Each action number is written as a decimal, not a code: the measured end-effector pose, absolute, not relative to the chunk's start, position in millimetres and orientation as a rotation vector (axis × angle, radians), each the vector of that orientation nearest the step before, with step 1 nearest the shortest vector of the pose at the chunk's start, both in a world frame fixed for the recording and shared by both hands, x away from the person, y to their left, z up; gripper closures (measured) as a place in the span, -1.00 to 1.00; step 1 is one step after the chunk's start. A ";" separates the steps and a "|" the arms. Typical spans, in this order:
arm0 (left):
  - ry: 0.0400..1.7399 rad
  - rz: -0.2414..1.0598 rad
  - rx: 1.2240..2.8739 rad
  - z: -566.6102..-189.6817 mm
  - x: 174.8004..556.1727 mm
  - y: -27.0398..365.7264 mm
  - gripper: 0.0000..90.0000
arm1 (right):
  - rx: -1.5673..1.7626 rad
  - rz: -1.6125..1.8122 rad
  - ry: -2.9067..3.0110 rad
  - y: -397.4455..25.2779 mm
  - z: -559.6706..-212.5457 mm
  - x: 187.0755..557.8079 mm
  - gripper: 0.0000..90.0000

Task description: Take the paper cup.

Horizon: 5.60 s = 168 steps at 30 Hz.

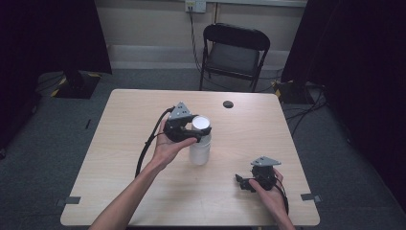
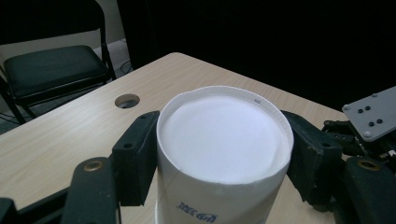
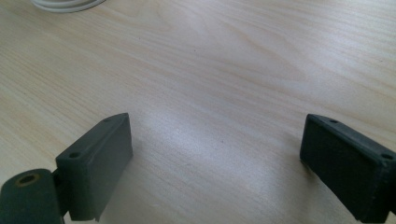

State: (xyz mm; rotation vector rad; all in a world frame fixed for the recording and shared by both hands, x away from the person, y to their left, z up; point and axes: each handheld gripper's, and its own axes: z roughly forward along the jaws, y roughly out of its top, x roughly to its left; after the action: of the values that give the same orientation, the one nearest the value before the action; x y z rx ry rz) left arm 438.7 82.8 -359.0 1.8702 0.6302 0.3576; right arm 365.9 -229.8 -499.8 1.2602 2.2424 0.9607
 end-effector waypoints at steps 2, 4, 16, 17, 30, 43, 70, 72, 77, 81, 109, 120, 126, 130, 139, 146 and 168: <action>0.630 0.348 1.859 -356.9 438.9 83.8 -0.24 | 1.261 0.960 2.242 -229.8 -499.7 365.9 -0.80; 0.628 0.345 1.857 -354.4 438.9 84.3 -0.24 | 1.260 0.961 2.242 -229.8 -499.8 365.9 -0.80; 0.636 0.367 1.823 -340.4 436.1 89.5 -0.23 | 1.260 0.961 2.242 -229.8 -499.8 365.9 -0.80; 0.639 0.366 1.811 -339.8 435.6 89.7 -0.23 | 1.260 0.961 2.242 -229.8 -499.8 365.9 -0.80; 0.613 0.378 1.796 -318.8 428.6 93.0 -0.22 | 1.260 0.961 2.242 -229.8 -499.8 365.9 -0.80; 0.604 0.400 1.742 -300.4 420.2 103.1 -0.22 | 1.261 0.960 2.242 -229.8 -499.7 365.8 -0.80; 0.655 0.343 1.752 -325.1 373.1 160.0 -0.23 | 1.258 0.946 2.236 -226.8 -493.2 360.6 -0.62; 0.659 0.318 1.742 -333.6 370.7 162.9 -0.23 | 1.241 0.959 2.228 -224.4 -489.9 358.1 -0.61; 0.692 0.266 1.738 -352.0 364.5 169.8 -0.22 | 1.197 1.042 2.226 -216.9 -480.9 349.2 -0.51; 0.725 0.220 1.728 -366.3 359.3 177.5 -0.23 | 1.135 1.122 2.229 -207.0 -470.7 336.1 -0.46; 0.719 0.014 1.637 -363.8 338.9 186.7 -0.22 | 0.563 1.510 2.283 -80.8 -430.6 331.7 -0.02; 0.735 -0.073 1.648 -376.7 346.1 178.2 -0.22 | 0.525 1.584 2.203 -85.9 -428.1 325.7 0.15; 0.752 -0.156 1.614 -382.2 351.1 183.7 -0.22 | 0.479 1.594 2.186 -83.3 -427.7 323.4 0.18; 0.748 -0.205 1.594 -384.7 351.2 181.8 -0.22 | 0.443 1.599 2.158 -81.4 -424.4 321.1 0.16; 0.780 -0.290 1.530 -390.9 356.0 185.1 -0.22 | 0.409 1.582 2.131 -82.7 -418.0 316.8 0.47; 0.790 -0.334 1.516 -395.1 356.9 182.9 -0.23 | 0.447 1.570 2.092 -88.8 -413.7 318.0 0.71; 0.706 -0.170 1.560 -385.7 351.3 182.5 -0.56 | 0.445 1.502 2.087 -86.7 -407.0 313.4 0.89</action>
State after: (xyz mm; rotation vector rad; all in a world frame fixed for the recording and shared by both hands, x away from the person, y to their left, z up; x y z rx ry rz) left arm 351.3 182.5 -385.7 1.5603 0.7056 -0.1701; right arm 313.4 -86.7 -407.0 0.4446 2.0870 1.5018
